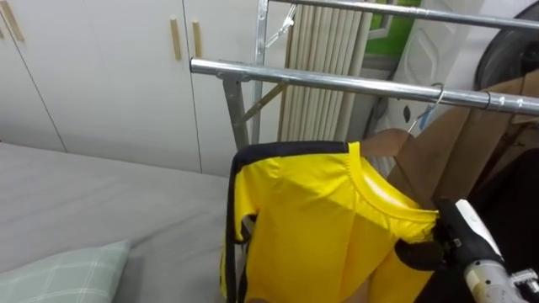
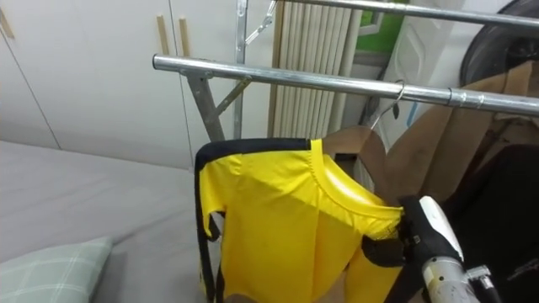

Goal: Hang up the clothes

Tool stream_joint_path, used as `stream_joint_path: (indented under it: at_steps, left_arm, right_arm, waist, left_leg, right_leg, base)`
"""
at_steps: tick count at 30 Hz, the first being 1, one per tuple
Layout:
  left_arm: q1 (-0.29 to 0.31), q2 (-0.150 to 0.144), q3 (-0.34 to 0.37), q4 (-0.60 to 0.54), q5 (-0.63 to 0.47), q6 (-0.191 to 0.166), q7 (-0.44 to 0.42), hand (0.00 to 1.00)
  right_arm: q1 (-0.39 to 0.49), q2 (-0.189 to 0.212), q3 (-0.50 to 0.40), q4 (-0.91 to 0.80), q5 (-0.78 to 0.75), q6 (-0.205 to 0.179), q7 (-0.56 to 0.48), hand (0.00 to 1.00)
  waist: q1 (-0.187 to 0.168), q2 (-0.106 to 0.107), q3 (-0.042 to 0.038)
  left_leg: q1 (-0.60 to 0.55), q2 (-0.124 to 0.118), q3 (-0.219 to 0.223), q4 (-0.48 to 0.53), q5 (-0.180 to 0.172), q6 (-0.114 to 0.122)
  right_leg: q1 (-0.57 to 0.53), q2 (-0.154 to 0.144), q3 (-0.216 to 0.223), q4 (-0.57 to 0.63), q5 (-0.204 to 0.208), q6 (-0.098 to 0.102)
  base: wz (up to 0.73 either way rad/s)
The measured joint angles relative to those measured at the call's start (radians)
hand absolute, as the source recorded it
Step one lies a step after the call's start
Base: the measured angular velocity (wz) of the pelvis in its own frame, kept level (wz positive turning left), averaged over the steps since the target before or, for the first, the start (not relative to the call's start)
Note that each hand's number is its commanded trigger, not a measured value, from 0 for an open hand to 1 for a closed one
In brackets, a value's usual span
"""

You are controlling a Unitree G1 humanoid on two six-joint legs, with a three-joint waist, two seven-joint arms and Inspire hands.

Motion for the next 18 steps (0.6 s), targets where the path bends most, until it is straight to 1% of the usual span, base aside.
stream_joint_path:
  at_steps: [1,3,6,10,14,16,18]
  left_arm:
    - [0.000,0.000,0.000,0.000,0.000,0.000,-0.001,0.00]
    - [0.000,-0.001,-0.001,0.000,0.000,0.000,-0.005,0.00]
    - [0.000,-0.001,-0.002,0.000,0.000,0.000,-0.012,0.00]
    - [0.000,0.000,-0.009,0.000,0.000,0.003,-0.013,0.00]
    - [0.000,0.000,-0.009,0.000,0.000,0.004,-0.016,0.00]
    - [0.000,0.002,-0.008,-0.001,0.000,0.004,-0.019,0.00]
    - [0.000,0.004,-0.008,-0.005,0.000,0.004,-0.020,0.00]
  right_arm:
    - [0.000,0.002,-0.001,0.024,0.000,0.007,0.000,0.00]
    - [0.000,0.004,-0.002,0.036,0.001,0.022,0.002,0.00]
    - [0.000,0.006,-0.001,0.037,0.004,0.026,0.011,0.00]
    - [0.000,0.007,-0.001,0.037,0.008,0.046,0.022,0.00]
    - [0.000,0.011,-0.001,0.033,0.007,0.047,0.033,0.00]
    - [0.000,0.012,-0.001,0.033,0.004,0.047,0.041,0.00]
    - [0.000,0.012,-0.001,0.033,0.004,0.047,0.041,0.00]
  waist:
    - [0.001,-0.002,-0.0017]
    - [0.002,0.000,-0.0018]
    - [0.003,0.002,-0.0027]
    - [0.005,0.002,-0.0023]
    - [0.005,0.002,-0.0019]
    - [0.004,0.002,-0.0010]
    - [0.004,0.002,0.0000]
  left_leg:
    - [0.000,0.000,-0.001,-0.001,0.000,0.001]
    - [0.000,0.000,-0.001,-0.002,-0.002,0.002]
    - [0.001,0.000,-0.004,-0.002,-0.002,0.002]
    - [0.010,0.000,-0.009,-0.003,-0.002,0.002]
    - [0.012,-0.001,-0.010,-0.003,-0.002,0.003]
    - [0.012,-0.002,-0.013,-0.003,-0.003,0.003]
    - [0.010,-0.002,-0.015,-0.003,-0.003,0.003]
  right_leg:
    - [0.000,0.000,-0.001,0.000,0.003,-0.005]
    - [0.000,0.000,-0.002,0.000,0.003,-0.005]
    - [0.000,-0.001,-0.007,0.001,0.003,-0.005]
    - [0.007,-0.002,-0.012,-0.002,0.000,-0.006]
    - [0.008,-0.002,-0.011,-0.002,-0.004,-0.004]
    - [0.010,-0.003,-0.011,-0.001,-0.013,-0.001]
    - [0.010,-0.003,-0.012,-0.001,-0.018,0.007]
  base:
    - [0.00]
    - [0.00]
    - [0.03]
    - [0.04]
    - [0.00]
    - [0.03]
    - [0.00]
